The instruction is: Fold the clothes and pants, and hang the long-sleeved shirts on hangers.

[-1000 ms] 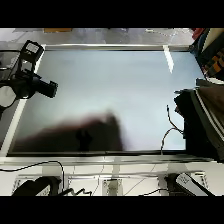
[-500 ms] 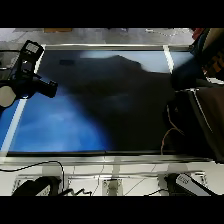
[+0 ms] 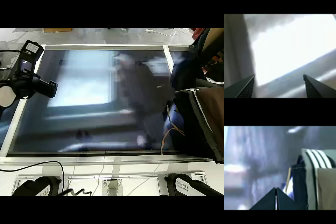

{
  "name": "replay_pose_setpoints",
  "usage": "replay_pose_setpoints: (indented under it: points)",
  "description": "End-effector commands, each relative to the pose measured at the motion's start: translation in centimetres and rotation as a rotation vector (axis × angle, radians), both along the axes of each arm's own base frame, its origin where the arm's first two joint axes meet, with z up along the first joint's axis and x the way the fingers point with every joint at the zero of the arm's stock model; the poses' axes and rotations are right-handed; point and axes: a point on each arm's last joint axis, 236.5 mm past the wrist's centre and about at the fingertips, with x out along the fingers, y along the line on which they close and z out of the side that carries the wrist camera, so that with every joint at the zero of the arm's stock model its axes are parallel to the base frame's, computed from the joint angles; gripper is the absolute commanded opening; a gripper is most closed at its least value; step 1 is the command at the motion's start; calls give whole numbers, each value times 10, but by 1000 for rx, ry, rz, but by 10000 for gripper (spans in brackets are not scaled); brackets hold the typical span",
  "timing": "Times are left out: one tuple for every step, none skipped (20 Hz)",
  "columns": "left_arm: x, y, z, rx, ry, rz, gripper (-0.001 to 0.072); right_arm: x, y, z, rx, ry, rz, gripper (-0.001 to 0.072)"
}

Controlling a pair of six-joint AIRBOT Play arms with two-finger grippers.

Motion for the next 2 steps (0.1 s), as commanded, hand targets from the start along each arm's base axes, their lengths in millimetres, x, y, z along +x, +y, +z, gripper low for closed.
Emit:
replay_pose_setpoints:
  points:
    - [0, 0, 0, 0, 0, 1, 689, 3, 31, -35, -74, 83, 118, 17]
    - [0, 0, 0, 0, 0, 1, 689, 3, 33, -44, -65, 103, 124, 17]
